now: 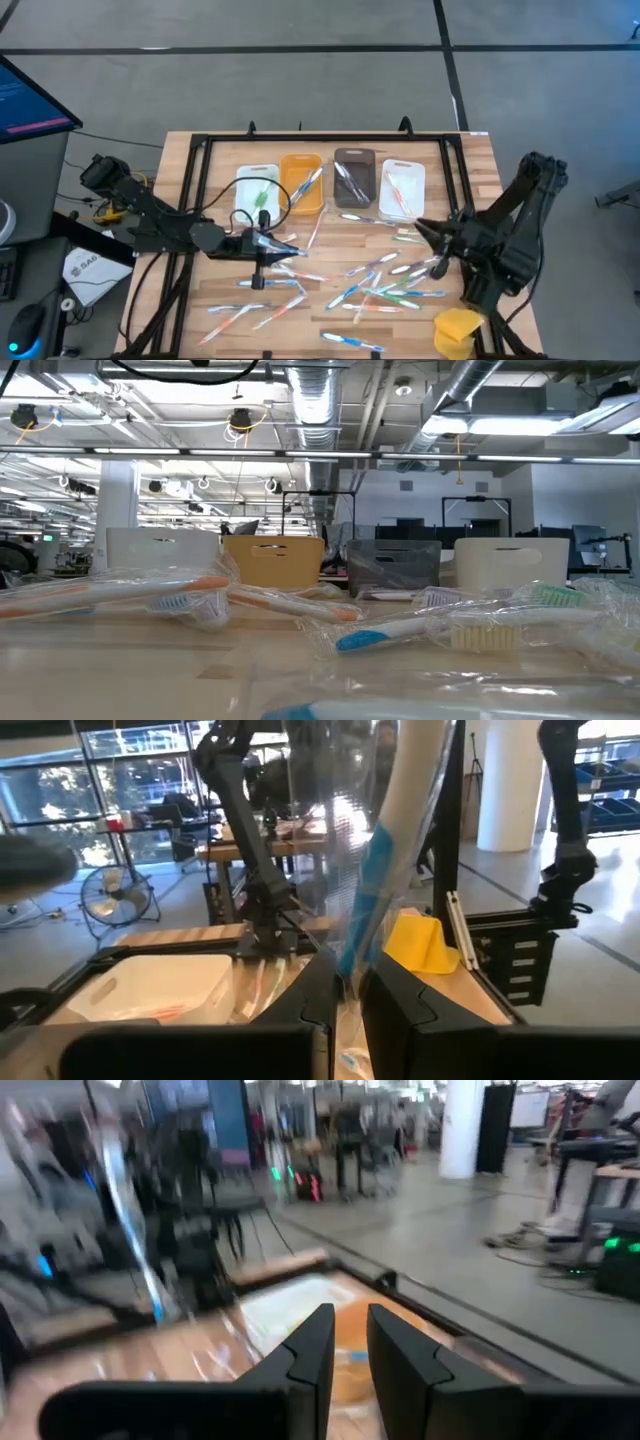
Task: Pick & Place Toothbrushes
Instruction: Put the blue toothbrush into the orange bin
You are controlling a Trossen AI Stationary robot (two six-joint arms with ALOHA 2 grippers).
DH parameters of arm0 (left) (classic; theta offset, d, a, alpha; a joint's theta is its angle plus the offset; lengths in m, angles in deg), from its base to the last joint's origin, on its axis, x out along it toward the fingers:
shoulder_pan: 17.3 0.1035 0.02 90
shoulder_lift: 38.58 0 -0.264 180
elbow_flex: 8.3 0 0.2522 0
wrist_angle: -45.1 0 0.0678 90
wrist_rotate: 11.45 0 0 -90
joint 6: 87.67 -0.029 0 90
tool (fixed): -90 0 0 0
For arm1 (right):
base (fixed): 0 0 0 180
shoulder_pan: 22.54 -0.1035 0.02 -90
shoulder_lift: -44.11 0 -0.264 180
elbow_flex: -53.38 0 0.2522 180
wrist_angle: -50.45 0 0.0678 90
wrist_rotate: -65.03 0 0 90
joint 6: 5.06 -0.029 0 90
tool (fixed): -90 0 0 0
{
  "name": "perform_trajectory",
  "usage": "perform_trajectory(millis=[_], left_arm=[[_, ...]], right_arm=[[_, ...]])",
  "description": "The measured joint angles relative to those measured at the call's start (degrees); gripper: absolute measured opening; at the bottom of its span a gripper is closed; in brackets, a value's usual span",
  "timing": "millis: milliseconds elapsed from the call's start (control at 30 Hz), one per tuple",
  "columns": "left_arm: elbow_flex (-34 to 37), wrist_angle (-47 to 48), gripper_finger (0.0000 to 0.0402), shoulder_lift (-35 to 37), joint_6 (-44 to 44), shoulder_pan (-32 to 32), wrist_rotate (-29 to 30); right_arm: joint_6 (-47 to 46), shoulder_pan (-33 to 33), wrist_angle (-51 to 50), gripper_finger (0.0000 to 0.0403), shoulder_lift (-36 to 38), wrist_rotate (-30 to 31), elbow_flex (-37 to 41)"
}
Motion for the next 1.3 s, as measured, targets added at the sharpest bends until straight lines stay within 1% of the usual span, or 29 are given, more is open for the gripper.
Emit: perform_trajectory(millis=[133,233,333,400,567,700,800,967,1100,1167,1233,1300], left_arm=[[0.0,0.0,0.0018,0.0,-1.5,0.4,2.1],[0.0,1.0,0.0018,0.0,-1.1,1.8,2.3],[0.0,3.1,0.0018,0.0,1.0,3.6,2.3],[0.0,4.8,0.0018,0.0,2.5,5.2,1.3],[0.0,8.3,0.0018,0.1,7.1,9.5,-4.4],[-0.2,15.6,0.0018,0.5,13.9,13.4,-5.5],[-2.3,23.7,0.0018,0.5,16.8,16.8,-7.0],[-9.6,41.1,0.0018,0.5,19.7,24.0,-15.9],[-15.2,52.4,0.0019,0.5,21.0,30.2,-21.4],[-17.3,56.3,0.0019,0.5,20.8,33.2,-22.5],[-18.2,57.1,0.0019,0.5,18.7,35.9,-22.8],[-18.5,57.2,0.002,0.2,17.4,38.9,-24.6]], right_arm=[[-7.1,-0.4,1.9,0.0058,3.7,0.8,8.7],[-12.2,0.1,3.5,0.0058,4.3,0.8,13.8],[-16.0,0.4,5.1,0.0058,4.3,0.8,17.6],[-17.7,0.4,7.9,0.0058,4.3,0.8,19.9],[-17.5,0.4,16.2,0.0058,4.3,0.8,24.5],[-17.5,0.4,20.0,0.0058,4.3,0.8,26.5],[-15.4,0.4,22.7,0.0058,4.3,0.8,27.0],[-10.1,0.3,26.4,0.0058,4.3,0.8,27.1],[-9.4,0.3,26.8,0.0058,4.3,0.8,27.1],[-8.5,0.3,26.9,0.0058,4.3,0.8,27.1],[-7.4,0.3,27.2,0.0058,4.3,0.8,27.1],[-6.9,0.3,27.2,0.0058,4.3,0.8,27.1]])
